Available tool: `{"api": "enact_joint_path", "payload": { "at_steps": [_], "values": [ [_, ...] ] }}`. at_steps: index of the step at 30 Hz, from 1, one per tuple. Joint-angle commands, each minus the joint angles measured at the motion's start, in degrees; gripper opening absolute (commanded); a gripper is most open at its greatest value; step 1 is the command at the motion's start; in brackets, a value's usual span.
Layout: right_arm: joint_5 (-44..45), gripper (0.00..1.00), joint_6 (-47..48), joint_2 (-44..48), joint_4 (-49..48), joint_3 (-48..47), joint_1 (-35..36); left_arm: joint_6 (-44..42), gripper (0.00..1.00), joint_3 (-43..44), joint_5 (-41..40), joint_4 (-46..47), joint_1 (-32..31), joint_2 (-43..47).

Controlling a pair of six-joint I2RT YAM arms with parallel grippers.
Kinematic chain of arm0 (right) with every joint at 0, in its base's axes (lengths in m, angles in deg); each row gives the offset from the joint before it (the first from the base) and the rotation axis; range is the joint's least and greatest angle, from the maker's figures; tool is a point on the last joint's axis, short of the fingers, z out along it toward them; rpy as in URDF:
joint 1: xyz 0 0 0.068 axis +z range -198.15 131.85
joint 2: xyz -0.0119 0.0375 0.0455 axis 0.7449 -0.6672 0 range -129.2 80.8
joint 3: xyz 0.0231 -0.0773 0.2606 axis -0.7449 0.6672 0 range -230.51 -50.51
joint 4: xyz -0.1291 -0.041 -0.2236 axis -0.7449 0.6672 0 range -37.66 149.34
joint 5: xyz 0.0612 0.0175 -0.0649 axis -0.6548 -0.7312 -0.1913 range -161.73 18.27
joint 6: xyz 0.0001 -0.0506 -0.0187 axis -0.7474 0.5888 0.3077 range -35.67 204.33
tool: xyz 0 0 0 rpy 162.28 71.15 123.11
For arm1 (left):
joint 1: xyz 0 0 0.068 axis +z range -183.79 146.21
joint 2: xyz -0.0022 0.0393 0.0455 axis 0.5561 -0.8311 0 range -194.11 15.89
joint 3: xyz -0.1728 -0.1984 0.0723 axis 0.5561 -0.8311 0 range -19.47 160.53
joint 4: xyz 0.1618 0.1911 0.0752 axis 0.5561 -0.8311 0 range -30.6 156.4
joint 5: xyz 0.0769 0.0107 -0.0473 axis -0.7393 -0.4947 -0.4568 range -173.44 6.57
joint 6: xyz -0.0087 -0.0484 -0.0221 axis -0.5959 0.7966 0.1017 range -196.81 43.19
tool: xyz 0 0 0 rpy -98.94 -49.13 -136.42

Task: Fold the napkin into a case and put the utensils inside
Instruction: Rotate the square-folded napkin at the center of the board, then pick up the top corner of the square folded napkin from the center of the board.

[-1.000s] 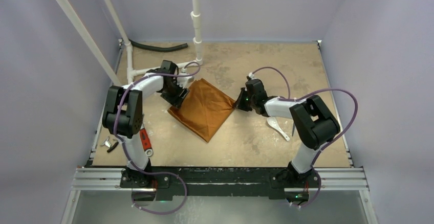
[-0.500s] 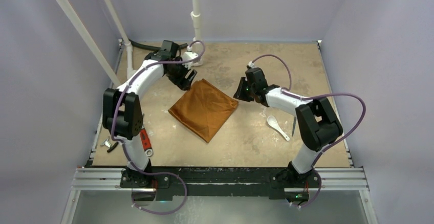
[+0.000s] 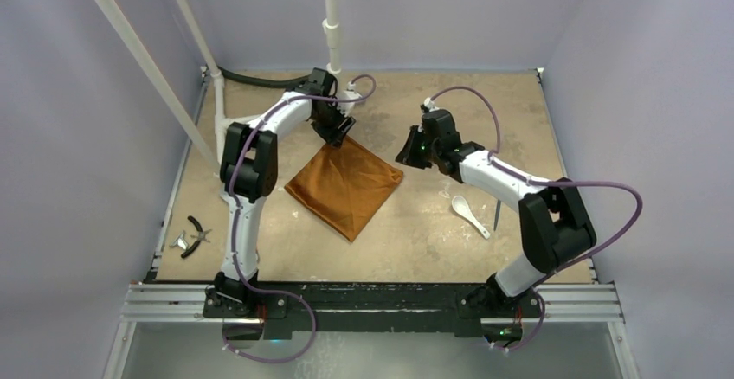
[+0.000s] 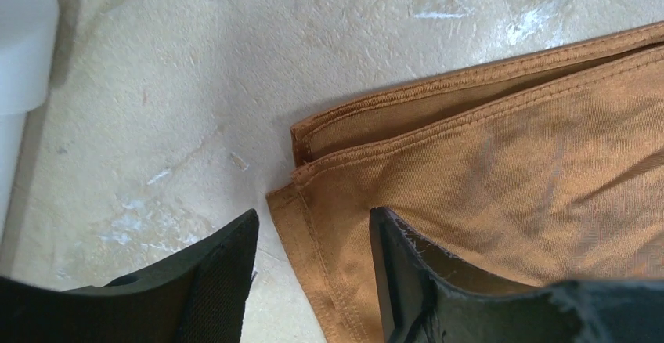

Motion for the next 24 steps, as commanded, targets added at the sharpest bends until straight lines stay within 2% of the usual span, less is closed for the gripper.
{"api": "enact_joint_path", "payload": {
  "at_steps": [1,9,24],
  "values": [
    [-4.53,0.09,-1.57,0.01,-4.52,1.67,-0.13,-1.34,0.53,4.39,0.10,0.70,-0.89,0.02],
    [-10.26,0.07,-4.26,-3.20,-9.64,3.79,0.28,-1.39,0.51,4.11,-0.55,1.71,-1.92,-0.69],
    [-12.32,0.00,-6.08,-9.93,-13.73,4.29,2.46,-0.90,0.33,4.55,-1.52,2.43,-1.91,-2.94]
  ]
}}
